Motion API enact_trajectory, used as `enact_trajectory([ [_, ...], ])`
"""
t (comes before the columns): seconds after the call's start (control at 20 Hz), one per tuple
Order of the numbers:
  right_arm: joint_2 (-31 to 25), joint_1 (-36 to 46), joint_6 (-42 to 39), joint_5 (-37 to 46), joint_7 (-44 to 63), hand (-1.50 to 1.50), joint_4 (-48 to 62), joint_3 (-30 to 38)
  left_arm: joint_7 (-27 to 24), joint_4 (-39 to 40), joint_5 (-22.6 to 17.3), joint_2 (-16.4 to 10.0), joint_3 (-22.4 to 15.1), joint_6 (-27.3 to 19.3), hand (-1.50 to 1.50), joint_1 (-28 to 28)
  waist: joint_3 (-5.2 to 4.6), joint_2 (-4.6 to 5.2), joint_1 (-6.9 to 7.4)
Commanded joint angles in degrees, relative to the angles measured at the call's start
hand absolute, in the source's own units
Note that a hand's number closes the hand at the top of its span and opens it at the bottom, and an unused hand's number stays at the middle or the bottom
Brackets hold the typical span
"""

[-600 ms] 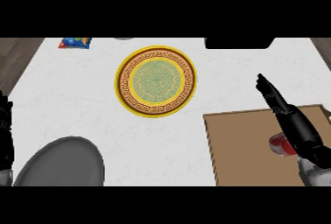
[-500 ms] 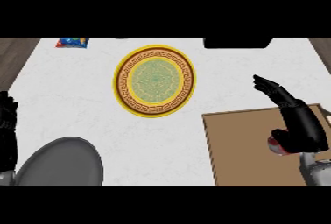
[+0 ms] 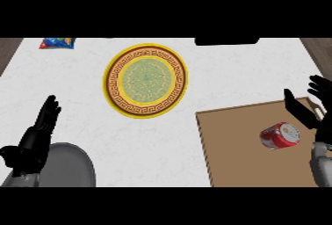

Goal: Pick the can from the tray and place it in the plate

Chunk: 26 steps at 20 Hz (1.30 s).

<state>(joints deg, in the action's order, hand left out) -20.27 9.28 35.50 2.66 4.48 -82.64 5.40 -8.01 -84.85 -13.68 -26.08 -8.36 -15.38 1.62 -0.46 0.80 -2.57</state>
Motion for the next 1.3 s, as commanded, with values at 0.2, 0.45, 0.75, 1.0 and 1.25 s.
enact_trajectory([
  [0.2, 14.4, -2.7, 30.7, 24.6, 5.6, -1.50, 0.6, -8.0, -0.7, 5.5, -2.5, 0.1, -0.9, 7.3, 0.00, -2.3, 0.09, -0.73, 1.92],
  [0.45, 16.4, -5.3, 30.6, 41.1, 18.1, -1.50, -2.0, -4.3, -0.3, 3.3, -1.7, 0.4, -1.6, 7.3, 0.00, -0.9, 0.04, -1.23, 1.66],
  [0.75, 20.1, -11.8, 15.2, 53.3, 31.8, -1.50, -4.8, -2.2, -0.9, 7.0, -2.0, 2.6, -1.2, 7.1, 0.00, -3.0, -0.13, -1.01, 0.67],
  [1.0, 20.2, -11.9, -1.9, 59.1, 45.8, -1.50, -9.0, -3.5, -0.7, 7.7, -1.1, 2.0, -0.9, 6.9, 0.00, -4.2, -0.12, -0.90, 1.04],
  [1.25, 20.2, -10.1, -17.6, 64.9, 63.2, -1.50, -21.1, -7.4, 0.4, 6.7, -1.6, 2.3, -0.9, 7.7, 0.00, -4.3, 0.19, -1.16, 1.80],
])
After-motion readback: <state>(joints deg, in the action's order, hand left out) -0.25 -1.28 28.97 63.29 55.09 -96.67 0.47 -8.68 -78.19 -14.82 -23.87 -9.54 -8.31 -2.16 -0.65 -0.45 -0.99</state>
